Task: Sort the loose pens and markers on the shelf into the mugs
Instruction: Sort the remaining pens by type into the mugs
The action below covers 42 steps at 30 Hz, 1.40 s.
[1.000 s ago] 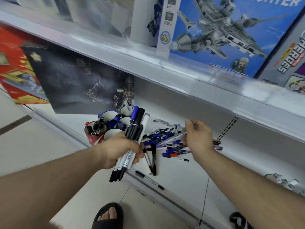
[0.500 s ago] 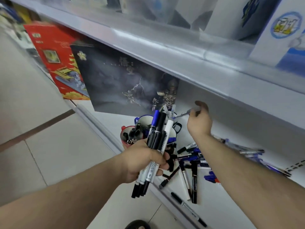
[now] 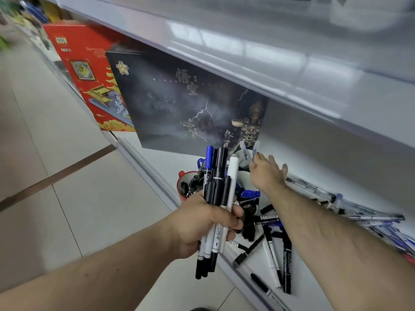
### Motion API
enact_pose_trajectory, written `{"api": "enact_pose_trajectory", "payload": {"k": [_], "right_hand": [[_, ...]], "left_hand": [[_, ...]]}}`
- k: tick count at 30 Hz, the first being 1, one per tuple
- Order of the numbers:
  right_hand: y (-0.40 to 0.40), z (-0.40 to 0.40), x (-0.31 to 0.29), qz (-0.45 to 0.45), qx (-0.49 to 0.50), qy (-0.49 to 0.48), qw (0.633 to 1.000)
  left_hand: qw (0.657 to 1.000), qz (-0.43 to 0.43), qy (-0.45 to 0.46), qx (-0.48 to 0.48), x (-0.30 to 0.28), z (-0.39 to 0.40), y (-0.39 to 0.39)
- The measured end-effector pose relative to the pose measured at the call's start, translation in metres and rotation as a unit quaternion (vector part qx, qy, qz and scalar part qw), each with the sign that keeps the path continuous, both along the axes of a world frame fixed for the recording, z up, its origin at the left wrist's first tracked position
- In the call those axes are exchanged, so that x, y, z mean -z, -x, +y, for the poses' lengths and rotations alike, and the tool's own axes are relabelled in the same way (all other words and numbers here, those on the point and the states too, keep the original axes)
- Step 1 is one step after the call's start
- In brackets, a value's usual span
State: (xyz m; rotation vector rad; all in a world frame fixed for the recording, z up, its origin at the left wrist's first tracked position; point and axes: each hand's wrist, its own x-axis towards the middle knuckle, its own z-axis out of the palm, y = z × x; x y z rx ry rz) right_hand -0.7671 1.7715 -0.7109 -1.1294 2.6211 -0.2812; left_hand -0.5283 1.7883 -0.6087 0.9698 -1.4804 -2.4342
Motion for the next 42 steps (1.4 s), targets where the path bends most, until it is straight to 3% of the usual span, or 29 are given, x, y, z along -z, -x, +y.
{"api": "enact_pose_trajectory", "payload": {"k": [2, 4, 6, 8, 11, 13, 15, 18, 23, 31, 35, 42], "right_hand": [[-0.004, -0.001, 0.0, -0.023, -0.029, -0.071, 0.997], [-0.006, 0.005, -0.009, -0.027, -0.036, -0.079, 0.996], [-0.007, 0.014, -0.023, -0.007, -0.024, -0.022, 0.999], [-0.011, 0.022, -0.043, -0.031, 0.023, 0.105, 0.994], [-0.031, 0.045, -0.088, -0.215, 0.112, 0.321, 0.916], [-0.052, 0.077, -0.122, -0.325, 0.099, 0.352, 0.872], [-0.075, 0.113, -0.146, -0.367, 0.051, 0.341, 0.864], [-0.097, 0.156, -0.168, -0.365, 0.031, 0.324, 0.872], [-0.108, 0.199, -0.189, -0.262, 0.056, 0.325, 0.907], [-0.114, 0.289, -0.212, -0.233, 0.157, 0.436, 0.855], [-0.096, 0.332, -0.214, -0.239, 0.211, 0.43, 0.845], [-0.02, 0.443, -0.206, -0.235, 0.431, 0.496, 0.716]], "left_hand": [[1.0, 0.01, -0.001, 0.011, -0.004, 0.003, 0.001], [1.0, 0.015, 0.002, 0.023, -0.006, 0.007, 0.002], [0.999, 0.019, 0.008, 0.035, -0.007, 0.009, 0.0], [0.998, 0.021, 0.018, 0.051, -0.009, 0.012, -0.001], [0.996, 0.032, 0.03, 0.079, -0.014, 0.019, -0.003], [0.994, 0.033, 0.035, 0.098, -0.018, 0.027, -0.003], [0.992, 0.029, 0.038, 0.12, -0.021, 0.035, -0.002], [0.987, 0.038, 0.052, 0.145, -0.029, 0.048, 0.001], [0.979, 0.041, 0.072, 0.185, -0.042, 0.075, 0.008], [0.958, -0.011, 0.126, 0.257, -0.038, 0.119, 0.025], [0.953, -0.017, 0.146, 0.264, -0.041, 0.149, 0.045], [0.925, 0.005, 0.211, 0.314, -0.042, 0.24, 0.108]]}}
